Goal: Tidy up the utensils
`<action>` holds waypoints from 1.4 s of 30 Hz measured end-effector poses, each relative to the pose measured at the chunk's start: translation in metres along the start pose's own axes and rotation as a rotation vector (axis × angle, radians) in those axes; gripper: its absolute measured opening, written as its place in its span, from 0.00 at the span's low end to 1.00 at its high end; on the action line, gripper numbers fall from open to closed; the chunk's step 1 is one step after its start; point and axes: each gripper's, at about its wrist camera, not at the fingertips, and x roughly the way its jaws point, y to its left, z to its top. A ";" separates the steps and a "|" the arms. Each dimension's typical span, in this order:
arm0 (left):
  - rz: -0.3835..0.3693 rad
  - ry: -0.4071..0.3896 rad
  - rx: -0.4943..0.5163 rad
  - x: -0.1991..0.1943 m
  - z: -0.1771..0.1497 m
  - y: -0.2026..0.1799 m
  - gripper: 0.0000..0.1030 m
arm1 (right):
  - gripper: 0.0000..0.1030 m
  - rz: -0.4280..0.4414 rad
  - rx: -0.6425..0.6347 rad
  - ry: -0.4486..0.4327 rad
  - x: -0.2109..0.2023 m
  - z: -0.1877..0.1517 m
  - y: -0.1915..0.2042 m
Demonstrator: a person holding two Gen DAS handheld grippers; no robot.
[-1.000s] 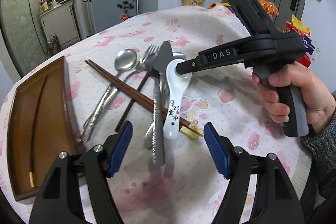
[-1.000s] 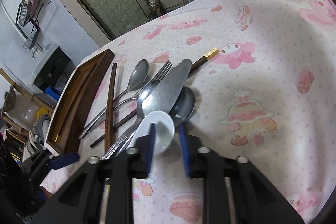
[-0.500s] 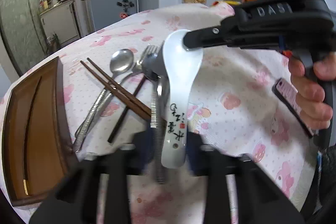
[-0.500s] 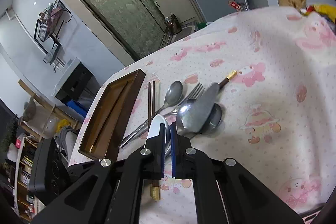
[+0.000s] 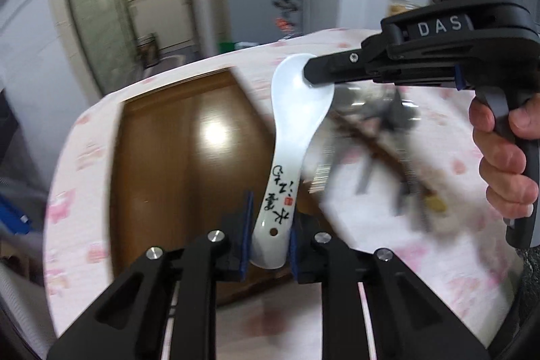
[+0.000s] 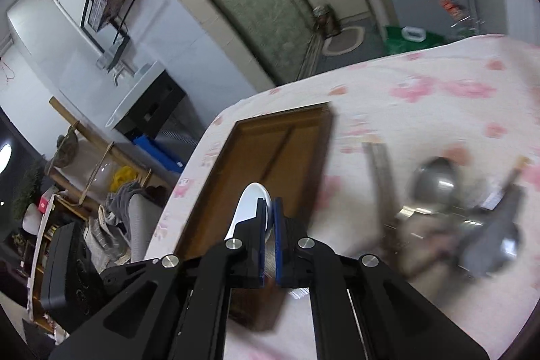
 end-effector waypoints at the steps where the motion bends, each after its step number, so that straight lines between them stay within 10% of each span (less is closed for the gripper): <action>1: 0.023 0.007 -0.012 0.001 0.000 0.011 0.20 | 0.04 0.005 -0.001 0.016 0.014 0.004 0.005; 7: 0.078 0.050 -0.064 0.012 -0.007 0.046 0.22 | 0.04 0.001 0.020 0.074 0.070 0.012 0.016; 19: 0.123 0.015 -0.058 0.001 -0.023 0.052 0.65 | 0.08 -0.082 -0.057 0.099 0.101 -0.003 0.030; 23: 0.094 -0.028 -0.053 -0.015 -0.020 0.042 0.75 | 0.70 -0.109 -0.079 0.053 0.076 -0.006 0.030; 24: 0.079 -0.040 -0.041 -0.019 -0.020 0.036 0.76 | 0.72 -0.115 -0.084 0.035 0.066 -0.006 0.027; 32: -0.100 -0.068 -0.006 -0.017 -0.015 -0.028 0.80 | 0.75 -0.195 -0.018 -0.049 -0.042 0.000 -0.050; 38: -0.163 -0.061 0.029 0.007 -0.006 -0.077 0.79 | 0.39 -0.239 0.007 0.021 -0.050 -0.018 -0.096; 42: -0.176 -0.019 0.008 0.024 -0.004 -0.088 0.49 | 0.28 -0.199 -0.049 0.090 -0.033 -0.033 -0.093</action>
